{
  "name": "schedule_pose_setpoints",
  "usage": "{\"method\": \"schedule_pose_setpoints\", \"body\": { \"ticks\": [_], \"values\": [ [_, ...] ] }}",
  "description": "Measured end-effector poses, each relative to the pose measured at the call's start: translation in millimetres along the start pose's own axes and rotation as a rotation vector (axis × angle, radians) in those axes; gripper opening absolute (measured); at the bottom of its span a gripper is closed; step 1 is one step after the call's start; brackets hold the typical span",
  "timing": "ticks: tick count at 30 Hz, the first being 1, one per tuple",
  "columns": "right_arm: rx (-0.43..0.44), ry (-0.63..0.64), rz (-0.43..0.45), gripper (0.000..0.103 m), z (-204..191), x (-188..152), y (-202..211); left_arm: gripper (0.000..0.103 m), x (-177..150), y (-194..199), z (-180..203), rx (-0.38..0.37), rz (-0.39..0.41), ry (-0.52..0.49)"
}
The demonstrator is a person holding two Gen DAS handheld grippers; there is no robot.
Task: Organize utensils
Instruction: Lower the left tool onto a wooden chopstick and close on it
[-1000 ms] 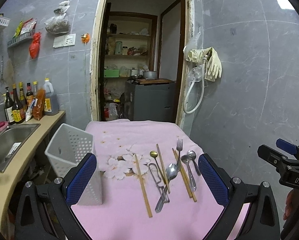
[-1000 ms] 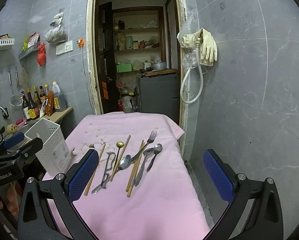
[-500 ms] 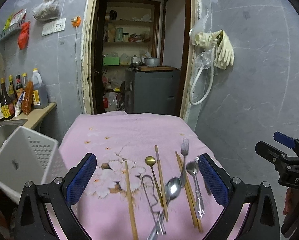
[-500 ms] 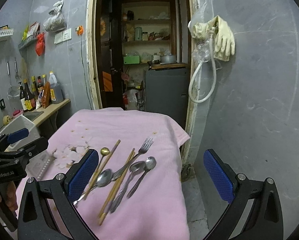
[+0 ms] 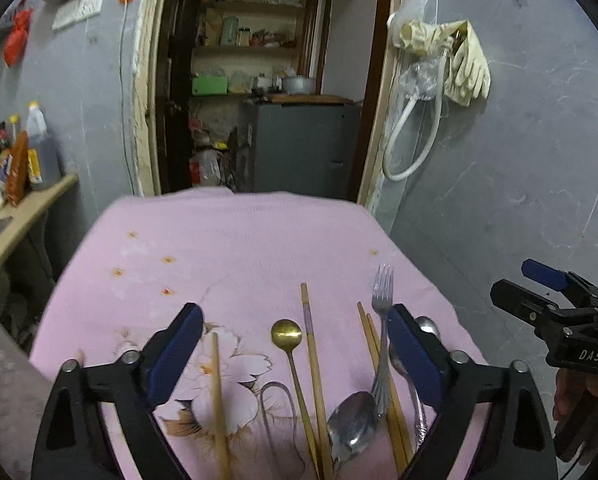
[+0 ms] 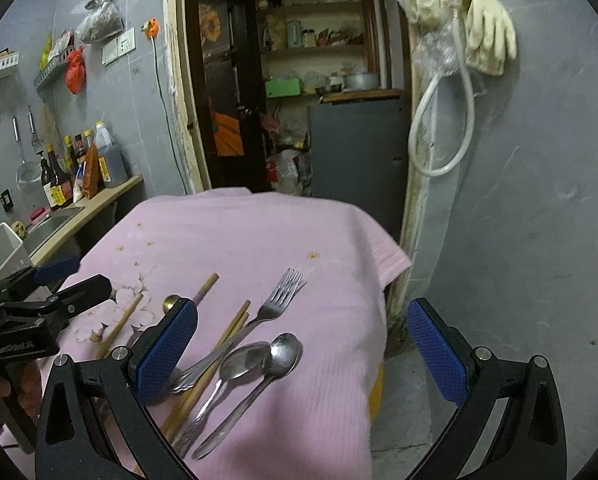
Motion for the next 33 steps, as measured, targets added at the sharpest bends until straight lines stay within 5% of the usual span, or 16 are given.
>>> {"method": "schedule_pose_setpoints", "body": {
  "ticks": [5,13,21,33],
  "values": [
    [0.042,0.024,-0.042,0.100,2.5,-12.6,-27.4,0.077,-8.8,-26.9,4.4,-0.018,-0.037,-0.008],
    [0.089,-0.011,-0.170,0.059,2.7,-41.8,-67.4,0.051,-23.6,-57.7,21.9,-0.063,-0.114,-0.019],
    [0.121,-0.037,-0.238,0.035,-0.9,-54.2,-85.6,0.024,-35.9,-77.9,25.9,-0.101,-0.212,0.011],
    [0.143,-0.042,-0.310,0.026,-3.3,-66.0,-96.8,0.015,-42.6,-91.6,31.8,-0.062,-0.369,-0.065]
  ]
}}
Point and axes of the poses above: each gripper's, at about its wrist camera, not at the fingertips, and y roughly against the way its jaws point, z to its right, x to its top, the point moved 9 cm from there along -y, roughly the way its jaws point, and after that the axes turned 10 degrees about -y, right-handed, at the moved point
